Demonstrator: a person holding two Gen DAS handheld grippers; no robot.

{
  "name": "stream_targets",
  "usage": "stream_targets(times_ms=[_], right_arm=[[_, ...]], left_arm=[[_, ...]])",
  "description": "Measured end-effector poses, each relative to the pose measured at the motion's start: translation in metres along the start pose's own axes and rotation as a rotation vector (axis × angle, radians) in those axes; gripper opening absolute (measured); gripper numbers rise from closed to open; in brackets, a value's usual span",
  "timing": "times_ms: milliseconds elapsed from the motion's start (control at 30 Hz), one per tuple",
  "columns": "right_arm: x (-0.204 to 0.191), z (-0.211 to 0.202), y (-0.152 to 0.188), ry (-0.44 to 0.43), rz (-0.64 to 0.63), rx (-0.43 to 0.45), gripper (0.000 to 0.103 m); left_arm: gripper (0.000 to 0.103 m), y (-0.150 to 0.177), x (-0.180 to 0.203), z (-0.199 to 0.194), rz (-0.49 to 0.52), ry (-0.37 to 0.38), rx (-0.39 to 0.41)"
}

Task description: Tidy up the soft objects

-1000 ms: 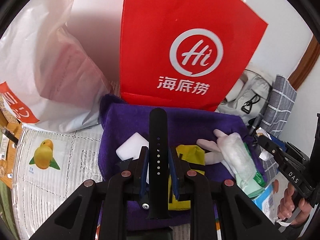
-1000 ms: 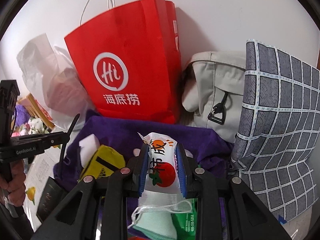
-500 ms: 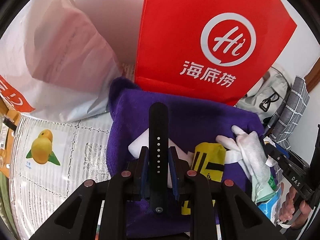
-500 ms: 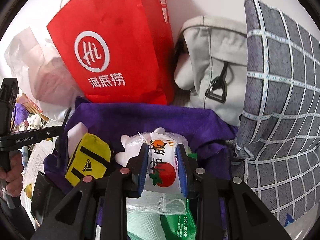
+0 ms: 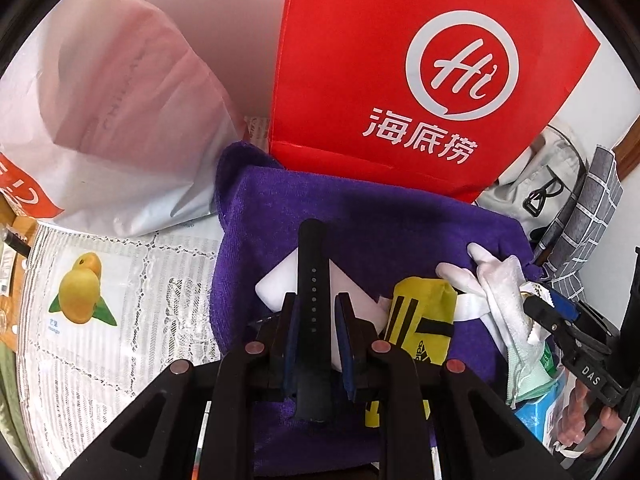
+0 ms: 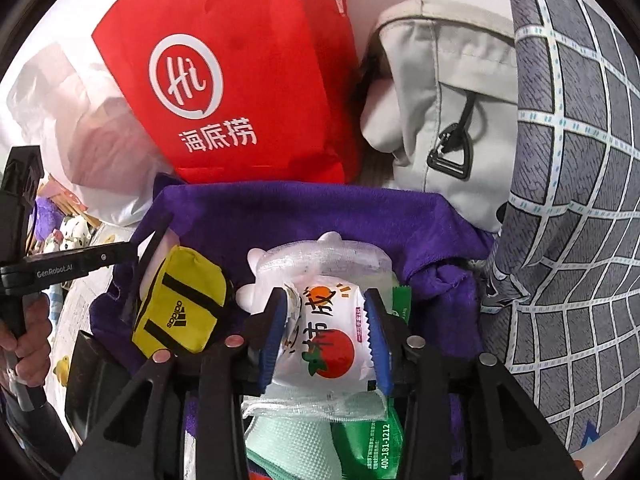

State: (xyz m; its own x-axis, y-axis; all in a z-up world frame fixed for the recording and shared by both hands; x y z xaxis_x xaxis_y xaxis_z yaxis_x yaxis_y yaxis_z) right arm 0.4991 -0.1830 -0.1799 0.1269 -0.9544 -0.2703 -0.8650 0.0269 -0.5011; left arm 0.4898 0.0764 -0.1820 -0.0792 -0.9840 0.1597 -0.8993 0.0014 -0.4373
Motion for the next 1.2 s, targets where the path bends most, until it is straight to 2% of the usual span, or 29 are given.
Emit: stream_targets(times_ms=[233,367,567,667,800,933,1033,1133,1200], right_arm=[[-0.007,-0.008,0.000,-0.023,-0.023,0.019,0.067],[-0.016,-0.021,0.000,-0.030,-0.041,0.075,0.078],[-0.030,-0.054,0.001,0.010,-0.064,0.160,0.079],[-0.036,-0.070,0.009,0.041,-0.060,0.196,0.085],[-0.040,-0.089,0.023,0.106,-0.050,0.188,0.085],[-0.040,-0.111,0.036,0.119,-0.032,0.166,0.085],[-0.041,-0.130,0.050,0.111,-0.011,0.157,0.085],[-0.044,-0.155,0.070,0.131,-0.007,0.170,0.085],[-0.048,-0.173,0.086,0.131,-0.004,0.181,0.085]], left_arm=[[0.018,0.000,0.007,-0.007,0.019,0.009,-0.002],[0.018,0.001,0.018,-0.015,0.051,0.020,0.005],[0.032,0.008,0.029,-0.027,0.077,0.028,0.005],[0.040,0.013,0.039,-0.032,0.097,0.023,-0.004],[0.044,0.023,0.048,-0.050,0.124,-0.019,0.018],[0.050,0.043,0.056,-0.077,0.132,-0.018,0.036],[0.065,0.063,0.065,-0.109,0.137,-0.035,0.071],[0.069,0.083,0.072,-0.137,0.119,-0.032,0.106],[0.076,0.102,0.080,-0.158,0.130,-0.033,0.118]])
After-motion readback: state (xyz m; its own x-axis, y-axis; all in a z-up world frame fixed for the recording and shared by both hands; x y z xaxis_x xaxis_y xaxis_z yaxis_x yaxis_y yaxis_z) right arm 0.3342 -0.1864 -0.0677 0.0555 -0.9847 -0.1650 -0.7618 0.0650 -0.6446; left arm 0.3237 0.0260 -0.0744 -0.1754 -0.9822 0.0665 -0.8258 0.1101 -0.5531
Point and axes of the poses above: each gripper's, at about its wrist camera, not at the fingertips, and z roughly the way its jaws point, x to its right, y to its underside, the point moved 2 cm from there along z, roughly the way its jaws point, and after that the axes turned 7 degrees about z, right-handed, at the moved point
